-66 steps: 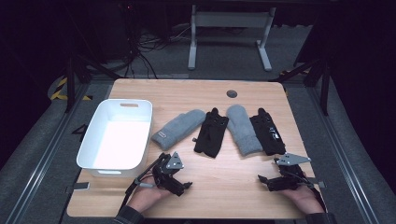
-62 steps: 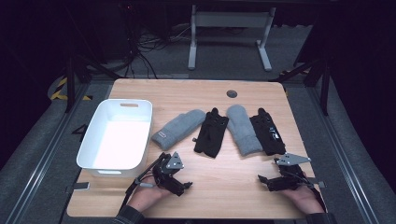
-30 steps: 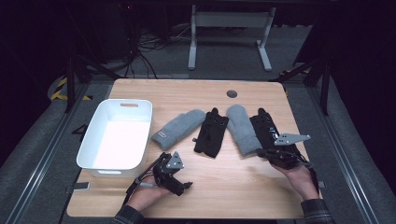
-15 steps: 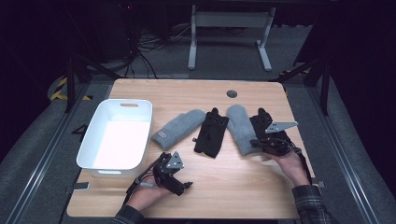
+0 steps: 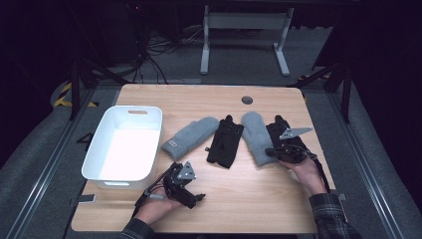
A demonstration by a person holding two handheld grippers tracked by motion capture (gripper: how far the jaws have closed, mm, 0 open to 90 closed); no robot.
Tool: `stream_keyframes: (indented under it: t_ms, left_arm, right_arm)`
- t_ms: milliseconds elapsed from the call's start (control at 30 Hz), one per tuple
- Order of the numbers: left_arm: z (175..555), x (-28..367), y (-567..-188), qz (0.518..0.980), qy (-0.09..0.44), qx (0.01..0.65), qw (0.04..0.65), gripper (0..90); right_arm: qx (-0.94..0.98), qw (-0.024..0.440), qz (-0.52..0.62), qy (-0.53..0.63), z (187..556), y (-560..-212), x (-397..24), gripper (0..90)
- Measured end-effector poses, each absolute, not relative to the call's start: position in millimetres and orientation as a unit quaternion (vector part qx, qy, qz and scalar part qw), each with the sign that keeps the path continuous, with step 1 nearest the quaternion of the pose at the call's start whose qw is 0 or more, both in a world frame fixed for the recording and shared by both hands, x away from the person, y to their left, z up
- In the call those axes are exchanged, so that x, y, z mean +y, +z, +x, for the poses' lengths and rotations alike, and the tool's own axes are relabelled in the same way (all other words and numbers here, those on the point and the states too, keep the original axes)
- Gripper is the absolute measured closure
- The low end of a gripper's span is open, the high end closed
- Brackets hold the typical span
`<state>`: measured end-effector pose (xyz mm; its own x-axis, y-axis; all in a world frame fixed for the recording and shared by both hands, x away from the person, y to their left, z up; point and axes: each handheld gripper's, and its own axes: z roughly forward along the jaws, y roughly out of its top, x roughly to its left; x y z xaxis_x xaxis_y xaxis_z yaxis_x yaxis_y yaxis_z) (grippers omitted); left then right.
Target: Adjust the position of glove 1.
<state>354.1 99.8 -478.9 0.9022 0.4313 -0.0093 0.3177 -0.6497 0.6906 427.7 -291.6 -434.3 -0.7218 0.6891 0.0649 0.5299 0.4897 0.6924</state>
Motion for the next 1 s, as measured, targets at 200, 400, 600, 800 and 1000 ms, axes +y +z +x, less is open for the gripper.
stream_keyframes:
  t_ms: [200,400,600,800,1000]
  left_arm:
    - [354,100,-479,0.905,0.078,0.206,0.363,0.2]
    - [354,100,-479,0.905,0.075,0.208,0.364,0.2]
    - [354,100,-479,0.905,0.075,0.208,0.364,0.3]
    - [354,100,-479,0.905,0.074,0.208,0.364,0.2]
    - [354,100,-479,0.905,0.075,0.208,0.364,0.2]
  right_arm:
    - [0.861,0.112,0.350,0.352,424,-433,-288,90.0]
    - [0.867,0.102,0.337,0.354,416,-433,-282,90.0]
    - [0.871,0.096,0.328,0.353,406,-433,-277,90.0]
    - [0.873,0.086,0.323,0.356,399,-432,-275,90.0]
    - [0.878,0.077,0.311,0.355,388,-430,-271,90.0]
